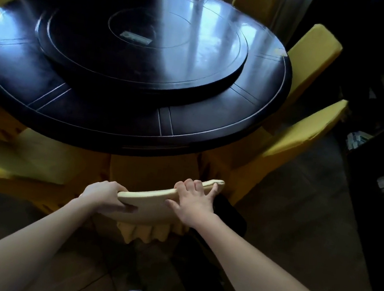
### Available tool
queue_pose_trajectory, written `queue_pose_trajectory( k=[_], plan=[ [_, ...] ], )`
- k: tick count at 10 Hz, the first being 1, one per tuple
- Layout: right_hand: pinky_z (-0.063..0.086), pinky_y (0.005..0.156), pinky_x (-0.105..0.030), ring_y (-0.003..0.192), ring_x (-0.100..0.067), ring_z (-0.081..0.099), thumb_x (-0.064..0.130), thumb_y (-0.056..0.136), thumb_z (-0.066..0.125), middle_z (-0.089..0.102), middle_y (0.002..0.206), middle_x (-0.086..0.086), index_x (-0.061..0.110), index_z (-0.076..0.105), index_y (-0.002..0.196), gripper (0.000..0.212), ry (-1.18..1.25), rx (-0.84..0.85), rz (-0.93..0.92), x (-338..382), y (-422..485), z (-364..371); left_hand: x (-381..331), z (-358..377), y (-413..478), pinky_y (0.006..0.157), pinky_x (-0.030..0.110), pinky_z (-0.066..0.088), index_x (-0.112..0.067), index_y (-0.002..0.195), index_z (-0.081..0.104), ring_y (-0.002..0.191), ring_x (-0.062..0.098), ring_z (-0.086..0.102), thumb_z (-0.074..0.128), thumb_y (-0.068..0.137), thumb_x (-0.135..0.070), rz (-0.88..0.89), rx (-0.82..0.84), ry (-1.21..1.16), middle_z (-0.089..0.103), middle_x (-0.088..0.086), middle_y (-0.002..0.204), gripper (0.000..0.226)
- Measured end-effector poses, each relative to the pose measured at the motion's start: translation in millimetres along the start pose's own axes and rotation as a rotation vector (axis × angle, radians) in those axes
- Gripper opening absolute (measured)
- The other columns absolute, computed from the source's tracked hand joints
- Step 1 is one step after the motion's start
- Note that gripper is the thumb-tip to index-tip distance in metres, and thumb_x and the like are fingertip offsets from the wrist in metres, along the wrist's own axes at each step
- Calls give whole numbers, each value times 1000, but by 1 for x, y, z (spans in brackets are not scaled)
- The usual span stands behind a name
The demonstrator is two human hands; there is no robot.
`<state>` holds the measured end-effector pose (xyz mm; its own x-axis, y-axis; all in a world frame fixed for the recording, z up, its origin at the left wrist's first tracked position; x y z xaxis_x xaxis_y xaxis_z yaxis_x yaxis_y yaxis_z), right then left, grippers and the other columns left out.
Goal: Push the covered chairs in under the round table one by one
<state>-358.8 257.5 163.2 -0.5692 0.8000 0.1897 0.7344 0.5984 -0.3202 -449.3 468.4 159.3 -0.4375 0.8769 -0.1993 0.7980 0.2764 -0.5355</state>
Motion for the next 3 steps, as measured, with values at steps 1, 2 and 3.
queue_pose_trajectory(
  k=[1,2,3],
  plan=[
    [0,104,-73,136,-28,25,57,94,36,38,141,-2,27,38,135,51,8,143,-46,-6,4,-10,-20,-1,5,71,20,48,-31,119,61,94,6,57,69,74,-50,-17,78,-9,65,-12,108,50],
    [-1,108,-69,143,-26,18,58,95,31,33,151,-1,24,36,142,58,44,311,-124,-17,16,-51,-55,-34,5,92,25,46,-21,126,58,111,11,56,62,85,-40,16,204,-292,58,-2,130,44],
    [-6,113,-59,148,-19,1,54,96,31,11,160,1,21,20,150,64,20,129,-271,-36,34,-108,-94,-88,5,112,32,29,-22,141,39,134,16,39,55,88,-45,99,-76,-377,41,0,147,59]
  ],
)
Point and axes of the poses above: each hand's wrist, its own y-axis towards the middle knuckle, its own z-axis out of the palm, x = y × z, the point moved 1 cm from there along y, towards the middle knuckle
